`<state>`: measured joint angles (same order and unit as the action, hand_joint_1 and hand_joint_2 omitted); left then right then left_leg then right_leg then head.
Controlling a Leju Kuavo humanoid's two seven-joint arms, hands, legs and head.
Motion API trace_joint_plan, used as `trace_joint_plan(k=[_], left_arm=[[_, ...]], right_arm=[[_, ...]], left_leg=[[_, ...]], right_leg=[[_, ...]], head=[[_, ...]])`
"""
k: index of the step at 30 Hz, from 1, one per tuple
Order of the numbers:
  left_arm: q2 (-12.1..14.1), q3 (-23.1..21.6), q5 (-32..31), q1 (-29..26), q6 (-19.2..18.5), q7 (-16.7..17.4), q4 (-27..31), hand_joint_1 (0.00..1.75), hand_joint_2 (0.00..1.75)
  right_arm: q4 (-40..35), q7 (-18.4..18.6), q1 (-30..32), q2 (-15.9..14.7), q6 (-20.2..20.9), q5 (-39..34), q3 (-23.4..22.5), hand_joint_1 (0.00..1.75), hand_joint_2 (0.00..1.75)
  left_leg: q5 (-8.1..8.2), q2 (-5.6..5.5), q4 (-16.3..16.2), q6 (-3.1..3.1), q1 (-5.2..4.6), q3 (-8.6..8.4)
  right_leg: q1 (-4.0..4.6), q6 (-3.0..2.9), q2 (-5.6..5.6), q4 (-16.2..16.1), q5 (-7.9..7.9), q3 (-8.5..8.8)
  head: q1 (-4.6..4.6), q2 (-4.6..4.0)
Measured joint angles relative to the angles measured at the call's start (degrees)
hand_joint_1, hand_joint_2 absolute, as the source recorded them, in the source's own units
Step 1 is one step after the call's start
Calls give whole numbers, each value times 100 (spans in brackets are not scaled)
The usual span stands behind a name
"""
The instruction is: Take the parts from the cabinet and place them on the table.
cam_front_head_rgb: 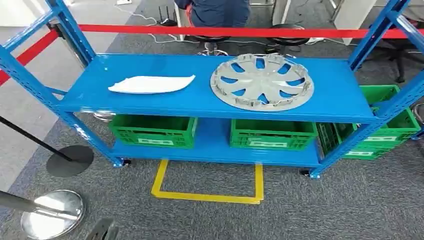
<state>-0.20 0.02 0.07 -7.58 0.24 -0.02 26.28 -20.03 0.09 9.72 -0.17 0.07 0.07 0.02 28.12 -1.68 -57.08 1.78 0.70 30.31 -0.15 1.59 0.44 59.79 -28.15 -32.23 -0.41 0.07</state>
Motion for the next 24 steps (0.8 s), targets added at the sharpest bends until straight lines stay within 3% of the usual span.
trace_joint_plan(k=[1,2,3,5,6,7,8,9,10,11,12,15,17,18,20,21,22,23,24], left_arm=[[-2,0,0,-172,-2,4,-192,0,0],[-15,-4,0,-364,-2,18,-391,0,0],[-20,-7,0,-524,-2,17,-575,0,0],[6,-4,0,-796,0,20,-946,0,0],[13,-4,0,-884,0,20,-1095,0,0],[17,-4,0,-956,0,20,-1191,0,0],[20,-4,0,-992,0,20,-1221,0,0],[20,-4,0,-965,0,17,-1221,0,0],[24,-4,0,-872,0,15,-1201,0,0],[22,-4,0,-753,0,9,-1124,0,0],[22,-4,0,-588,0,4,-1008,0,0],[7,-4,0,-104,0,-9,-512,0,0],[-9,-4,0,215,-2,-11,-136,0,0],[-4,-4,0,365,0,-15,70,0,0],[4,0,0,637,0,-17,430,0,0],[7,0,0,745,0,-15,563,0,0],[9,2,0,810,0,-17,648,0,0],[9,2,0,819,0,-17,674,0,0],[9,0,0,772,0,-15,672,0,0]], right_arm=[[-225,-11,-163,-2,0,0,0,0,0],[-435,-17,-335,-2,-2,0,-2,0,0],[-623,-20,-498,-2,-11,-2,-4,0,0],[-988,-20,-771,-2,-9,0,-4,0,0],[-1133,-17,-869,-4,-9,0,-4,0,0],[-1214,-17,-916,-4,-7,0,-2,0,0],[-1256,-17,-930,-4,-7,-2,-2,0,0],[-1254,-15,-907,-4,-7,-2,-4,0,0],[-1225,-11,-837,-4,-7,-2,-4,0,0],[-1135,-9,-736,-2,-7,-2,-4,0,0],[-1008,-2,-604,-2,-7,0,-4,0,0],[-499,18,-126,-2,2,-2,-2,0,0],[-138,13,228,-4,0,-2,-2,0,0],[70,15,377,-2,-2,-2,-2,0,0],[455,15,633,-2,2,-2,0,0,0],[595,17,745,-4,-2,-2,0,0,0],[688,20,824,-11,-2,-2,0,0,0],[718,20,849,-13,-4,-2,0,0,0],[714,15,815,-13,-4,0,0,0,0]], left_leg=[[46,16,-11,36,1,-22],[132,27,-128,61,2,18],[318,32,-433,71,-1,177],[750,36,-1397,76,-8,709],[822,39,-1722,75,-11,912],[730,45,-1769,71,-14,975],[524,59,-1582,58,-18,923],[231,70,-1179,38,-20,761],[-55,89,-655,14,-20,520],[-214,129,-220,-18,-20,300],[-167,132,-54,-16,-36,219],[-163,93,-58,-84,-57,229],[-202,80,27,-146,-6,175],[-196,75,29,-179,0,172],[-187,33,26,-193,-10,172],[-180,0,23,-200,-14,169],[-174,-15,23,-199,-13,158],[-163,-25,23,-193,-11,142],[-147,-26,23,-179,-4,116]], right_leg=[[-38,-52,25,-55,30,20],[-39,-65,70,-64,34,30],[-38,-108,116,-66,33,29],[-24,-130,155,-66,20,29],[-19,-140,175,-65,13,31],[-18,-143,191,-65,8,43],[-18,-143,203,-65,-3,56],[-19,-136,208,-65,-12,77],[-21,-116,199,-66,-30,105],[-20,-88,176,-70,-47,121],[25,-52,135,-40,-107,47],[7,25,86,-139,-92,122],[10,98,68,-44,-174,130],[8,122,48,238,-366,-25],[-15,165,18,1149,-802,-496],[-17,180,13,1548,-924,-721],[-17,189,12,1661,-877,-813],[-19,190,12,1485,-695,-759],[-23,191,9,1057,-415,-576]], head=[[-9,0],[-26,0],[-42,0],[-42,0],[-46,0],[-46,0],[-44,0],[-50,0],[-46,0],[-48,0],[-53,0],[-22,0],[-17,0],[-4,0],[-11,0],[-11,0],[-9,0],[-7,0],[-9,0]])
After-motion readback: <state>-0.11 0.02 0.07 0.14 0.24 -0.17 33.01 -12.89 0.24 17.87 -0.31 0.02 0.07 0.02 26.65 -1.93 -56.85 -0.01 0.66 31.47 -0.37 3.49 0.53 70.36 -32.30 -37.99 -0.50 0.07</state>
